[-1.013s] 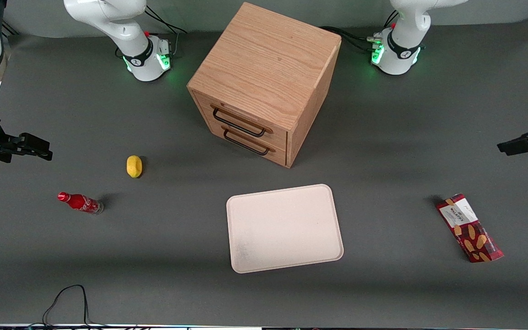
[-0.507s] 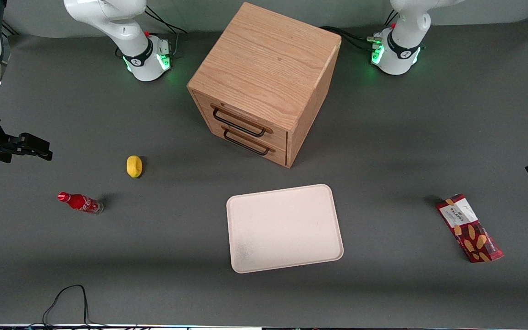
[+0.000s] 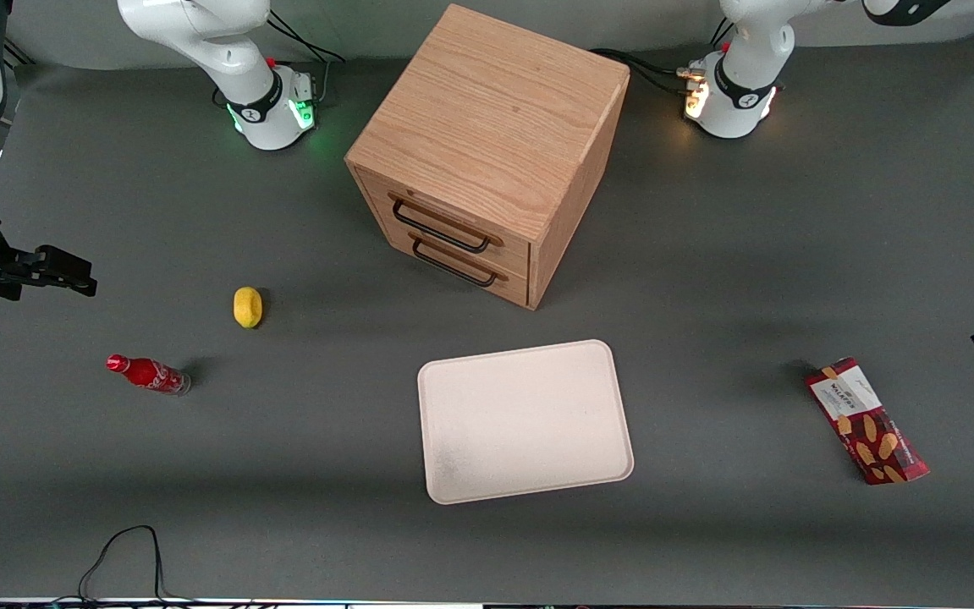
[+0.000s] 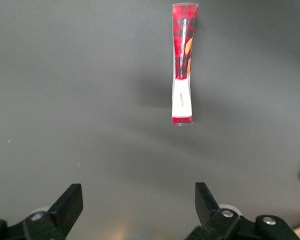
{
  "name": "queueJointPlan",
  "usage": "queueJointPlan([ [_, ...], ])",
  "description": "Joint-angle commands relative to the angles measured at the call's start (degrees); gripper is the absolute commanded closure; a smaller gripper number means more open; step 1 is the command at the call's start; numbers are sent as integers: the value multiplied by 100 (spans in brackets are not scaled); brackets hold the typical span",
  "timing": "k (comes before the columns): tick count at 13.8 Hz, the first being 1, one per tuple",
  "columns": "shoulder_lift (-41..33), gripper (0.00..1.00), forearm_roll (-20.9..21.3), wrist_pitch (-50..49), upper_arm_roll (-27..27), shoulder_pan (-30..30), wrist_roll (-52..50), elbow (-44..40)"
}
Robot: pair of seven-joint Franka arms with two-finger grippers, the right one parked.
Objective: Place red cookie box on tray
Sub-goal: 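Move the left gripper, open, toward the red plaid shortbread box, then lower the left gripper over the box and close it on the box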
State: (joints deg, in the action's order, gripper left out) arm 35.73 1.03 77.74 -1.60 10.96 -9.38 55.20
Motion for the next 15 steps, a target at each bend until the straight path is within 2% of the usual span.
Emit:
queueJointPlan([
  [1,643,0,-216,634,28,-24,-11,-264],
  [8,1734,0,-297,2209,19,-50,-371,-229],
  [11,1823,0,-489,2622,19,-50,-511,138],
  [15,1823,0,-499,2886,19,-120,-653,412],
])
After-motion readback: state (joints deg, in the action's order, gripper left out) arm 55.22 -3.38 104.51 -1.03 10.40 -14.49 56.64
